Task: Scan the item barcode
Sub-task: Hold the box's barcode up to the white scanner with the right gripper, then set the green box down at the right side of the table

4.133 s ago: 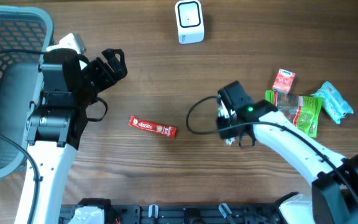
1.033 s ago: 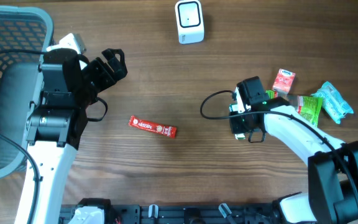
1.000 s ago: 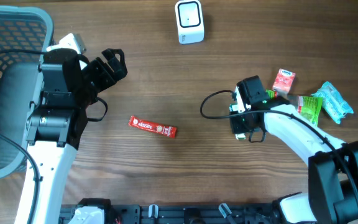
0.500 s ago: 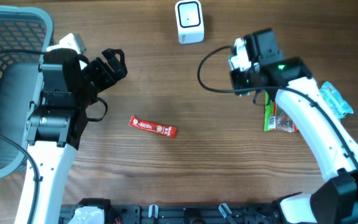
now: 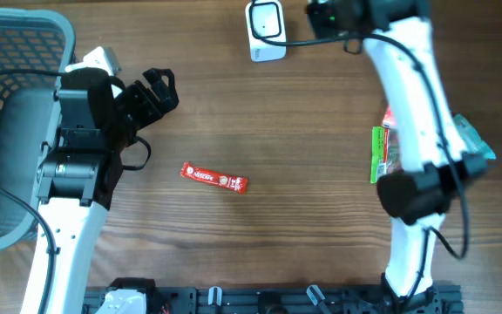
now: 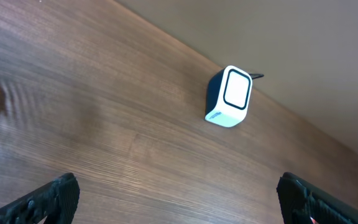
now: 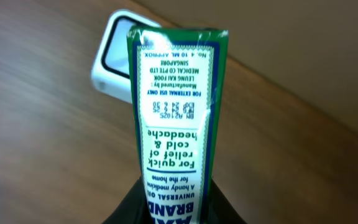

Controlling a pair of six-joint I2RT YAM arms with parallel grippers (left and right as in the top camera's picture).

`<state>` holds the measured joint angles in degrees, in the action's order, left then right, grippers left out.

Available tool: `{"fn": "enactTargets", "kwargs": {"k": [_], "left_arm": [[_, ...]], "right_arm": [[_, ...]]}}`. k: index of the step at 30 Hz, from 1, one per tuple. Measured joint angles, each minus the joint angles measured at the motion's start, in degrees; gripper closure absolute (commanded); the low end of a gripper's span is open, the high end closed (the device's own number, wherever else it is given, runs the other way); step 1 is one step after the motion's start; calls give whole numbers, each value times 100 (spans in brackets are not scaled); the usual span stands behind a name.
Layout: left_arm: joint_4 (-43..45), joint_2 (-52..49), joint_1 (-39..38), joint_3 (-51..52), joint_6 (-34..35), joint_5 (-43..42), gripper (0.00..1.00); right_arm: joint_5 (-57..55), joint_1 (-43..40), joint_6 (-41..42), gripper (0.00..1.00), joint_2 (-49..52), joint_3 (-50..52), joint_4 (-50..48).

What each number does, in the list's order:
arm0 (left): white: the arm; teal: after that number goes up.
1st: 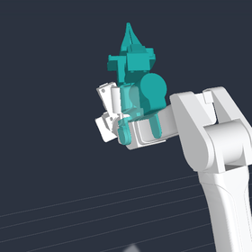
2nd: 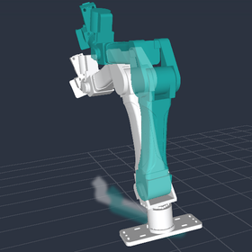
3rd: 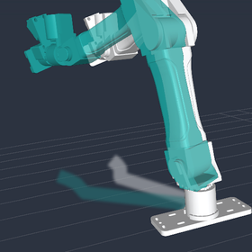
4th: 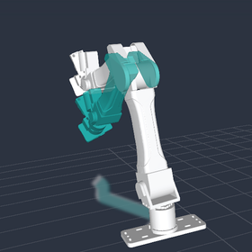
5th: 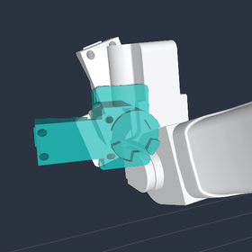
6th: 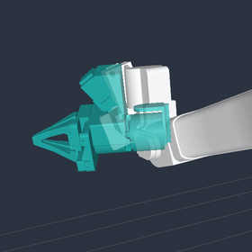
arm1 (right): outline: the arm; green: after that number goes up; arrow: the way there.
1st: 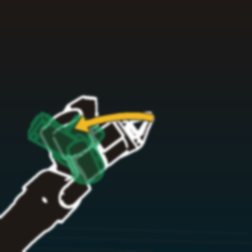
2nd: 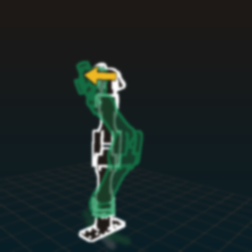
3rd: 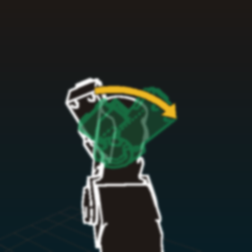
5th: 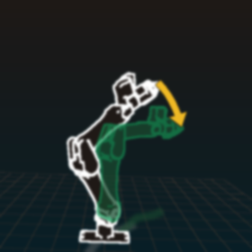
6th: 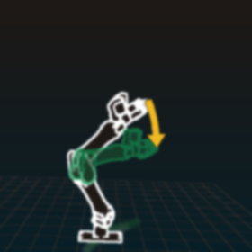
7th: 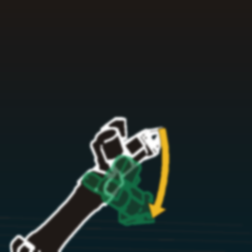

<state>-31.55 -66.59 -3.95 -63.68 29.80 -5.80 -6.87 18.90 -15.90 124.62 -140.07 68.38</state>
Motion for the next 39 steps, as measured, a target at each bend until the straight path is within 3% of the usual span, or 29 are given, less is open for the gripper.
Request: {"fn": "enactTargets", "kwargs": {"k": [13,18,27,30,33,39], "left_arm": [[0,0,0,0,0,0,0],[2,0,0,0,0,0,0],[2,0,0,0,0,0,0],[2,0,0,0,0,0,0],[0,0,0,0,0,0,0],[2,0,0,0,0,0,0]], "right_arm": [[-2876,1130,-2011,96,1729,7,-3049],[-3602,1117,-2415,96,2625,11,-3375],[-3801,1113,-2538,96,2785,13,-3373],[-3779,1113,-2330,96,2752,13,-3056],[-3519,1113,-1996,96,2437,26,-2133],[-2448,1038,-413,96,424,94,496]]}}
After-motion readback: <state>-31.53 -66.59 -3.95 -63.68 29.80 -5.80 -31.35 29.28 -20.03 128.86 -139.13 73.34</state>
